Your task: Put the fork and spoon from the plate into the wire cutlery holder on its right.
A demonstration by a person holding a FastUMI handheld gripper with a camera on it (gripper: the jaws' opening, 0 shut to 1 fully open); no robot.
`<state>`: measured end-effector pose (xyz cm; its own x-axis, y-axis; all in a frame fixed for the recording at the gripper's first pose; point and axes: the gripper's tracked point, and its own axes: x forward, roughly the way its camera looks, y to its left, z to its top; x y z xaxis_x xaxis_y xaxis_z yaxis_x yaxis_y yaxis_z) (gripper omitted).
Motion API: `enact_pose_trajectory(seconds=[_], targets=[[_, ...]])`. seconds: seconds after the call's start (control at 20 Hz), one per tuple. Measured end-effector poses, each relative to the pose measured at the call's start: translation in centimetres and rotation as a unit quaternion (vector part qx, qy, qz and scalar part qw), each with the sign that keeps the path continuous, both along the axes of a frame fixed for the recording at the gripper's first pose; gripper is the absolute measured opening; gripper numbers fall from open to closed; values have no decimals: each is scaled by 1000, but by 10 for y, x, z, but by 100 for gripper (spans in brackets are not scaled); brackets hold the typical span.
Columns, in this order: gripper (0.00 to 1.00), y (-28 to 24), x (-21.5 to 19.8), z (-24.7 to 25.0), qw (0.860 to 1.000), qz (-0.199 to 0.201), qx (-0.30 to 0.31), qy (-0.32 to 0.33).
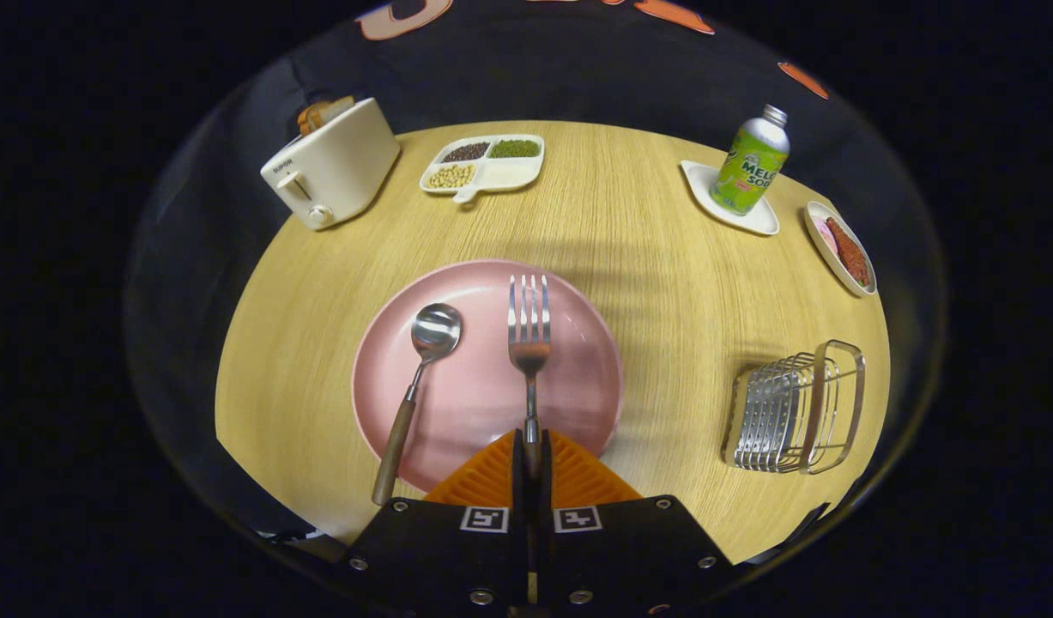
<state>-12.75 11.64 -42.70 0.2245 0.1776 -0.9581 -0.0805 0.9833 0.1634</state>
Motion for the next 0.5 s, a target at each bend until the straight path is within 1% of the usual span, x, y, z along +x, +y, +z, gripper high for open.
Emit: enact_pose_trajectory(seconds=[0.05, 0.15, 0.3, 0.5], targets=[[5, -5, -2, 7, 1000, -1, 0, 3], [5, -18, 2, 20, 1000, -4, -6, -12], [5, -40, 4, 42, 999, -21, -12, -29], [5, -93, 4, 69, 997, -48, -44, -48]])
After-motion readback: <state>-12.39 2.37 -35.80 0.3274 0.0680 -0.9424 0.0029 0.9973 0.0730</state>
